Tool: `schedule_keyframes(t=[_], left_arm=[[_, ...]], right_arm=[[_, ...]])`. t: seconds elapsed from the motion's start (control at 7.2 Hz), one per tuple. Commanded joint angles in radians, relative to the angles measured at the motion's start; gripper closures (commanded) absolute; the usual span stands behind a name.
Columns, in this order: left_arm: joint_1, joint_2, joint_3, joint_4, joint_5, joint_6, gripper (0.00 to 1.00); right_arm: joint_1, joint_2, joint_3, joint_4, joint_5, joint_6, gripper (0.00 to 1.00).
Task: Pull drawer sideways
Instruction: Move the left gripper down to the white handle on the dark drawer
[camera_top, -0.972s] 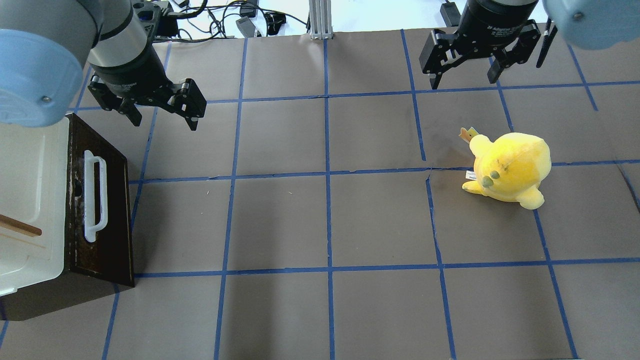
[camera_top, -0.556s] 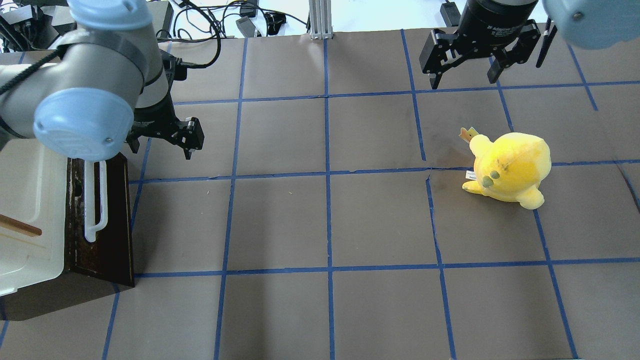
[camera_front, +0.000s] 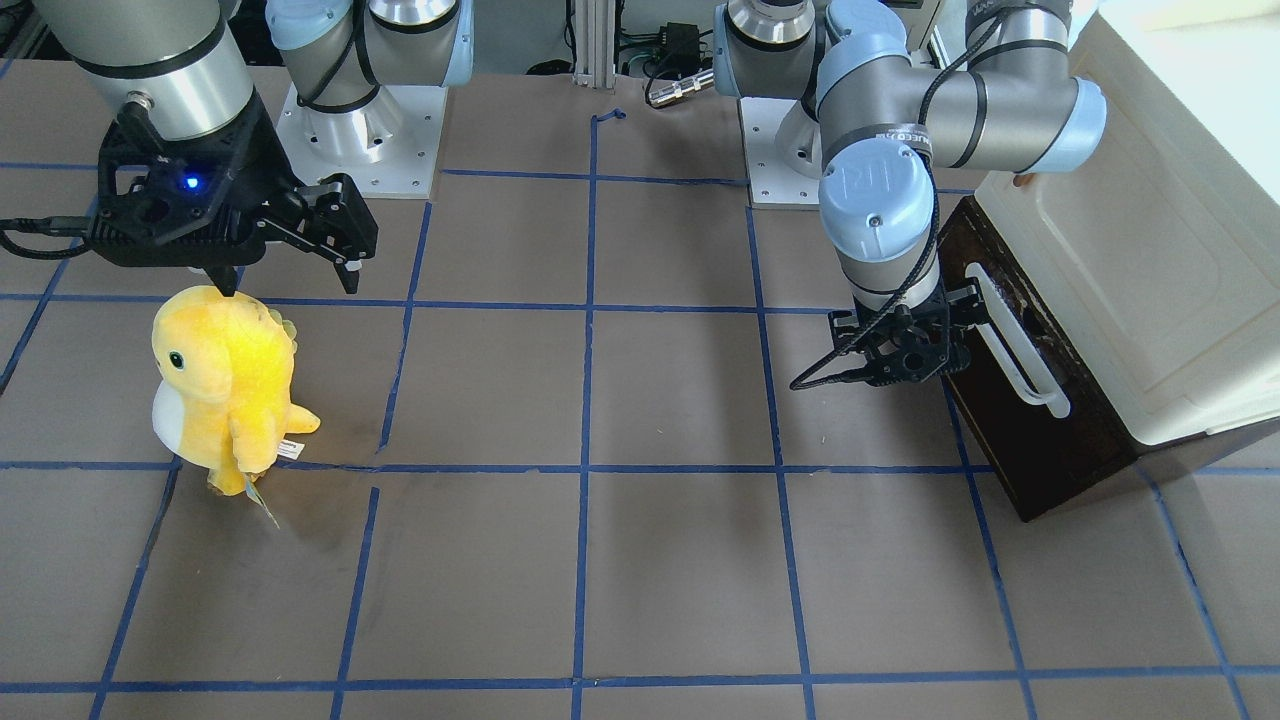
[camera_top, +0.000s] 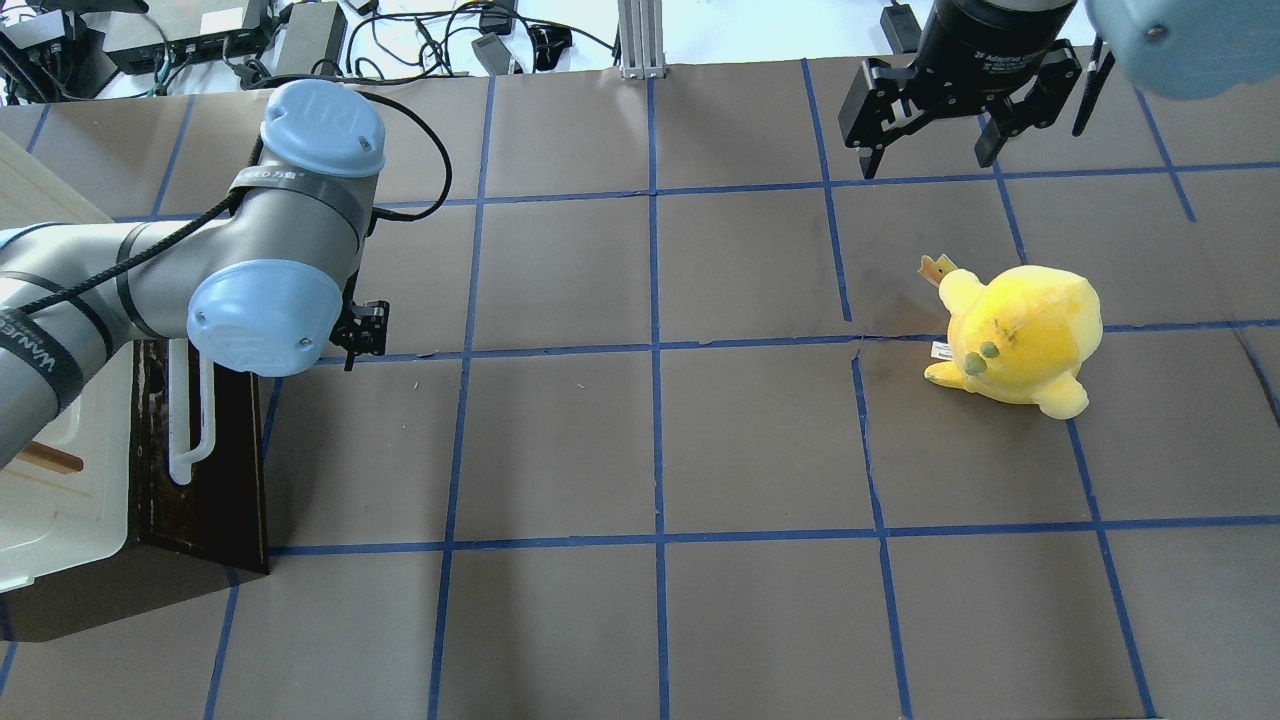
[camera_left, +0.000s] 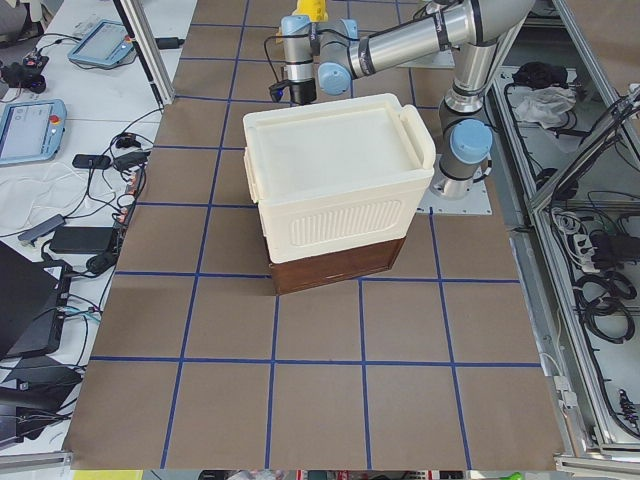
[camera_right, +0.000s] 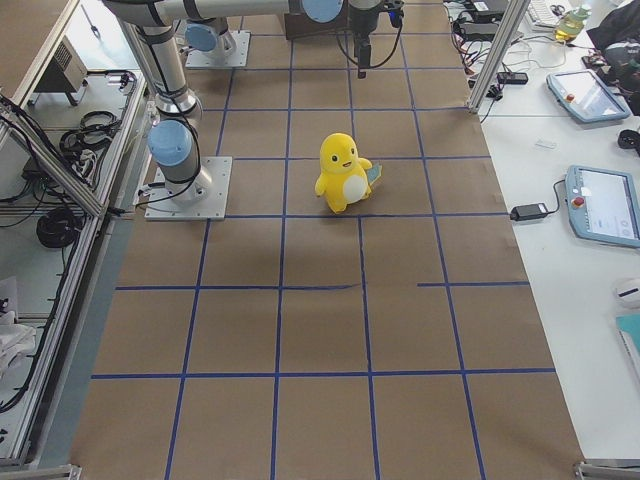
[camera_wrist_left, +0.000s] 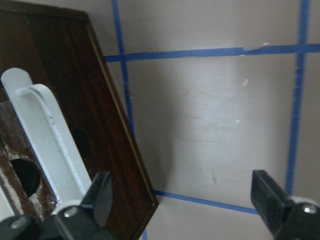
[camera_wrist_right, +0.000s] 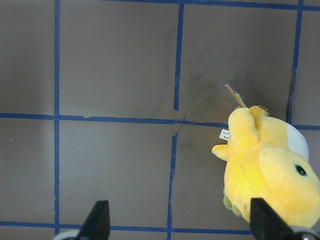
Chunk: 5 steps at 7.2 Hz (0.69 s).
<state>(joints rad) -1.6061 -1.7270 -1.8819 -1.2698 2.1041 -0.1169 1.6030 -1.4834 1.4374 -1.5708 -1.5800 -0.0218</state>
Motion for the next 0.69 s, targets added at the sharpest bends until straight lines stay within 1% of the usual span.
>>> schedule_keyframes(t=[0.0,0.14,0.28,0.42,0.56], left_arm=[[-0.037,-0.043,-0.008,-0.002,0.137,-0.081,0.0],[-0.066,-0.064,-0.031,-0.002,0.28,-0.095,0.0],[-0.078,-0.071,-0.042,-0.002,0.337,-0.11,0.0],[-0.078,-0.071,-0.052,-0.008,0.344,-0.109,0.0],[-0.078,-0.094,-0.069,-0.009,0.347,-0.109,0.0]], right_arm=[[0.0,0.0,0.0,0.0,0.0,0.0,0.0],[0.0,0.0,0.0,0.0,0.0,0.0,0.0],[0.0,0.0,0.0,0.0,0.0,0.0,0.0],[0.0,0.0,0.0,0.0,0.0,0.0,0.0],[0.0,0.0,0.0,0.0,0.0,0.0,0.0]])
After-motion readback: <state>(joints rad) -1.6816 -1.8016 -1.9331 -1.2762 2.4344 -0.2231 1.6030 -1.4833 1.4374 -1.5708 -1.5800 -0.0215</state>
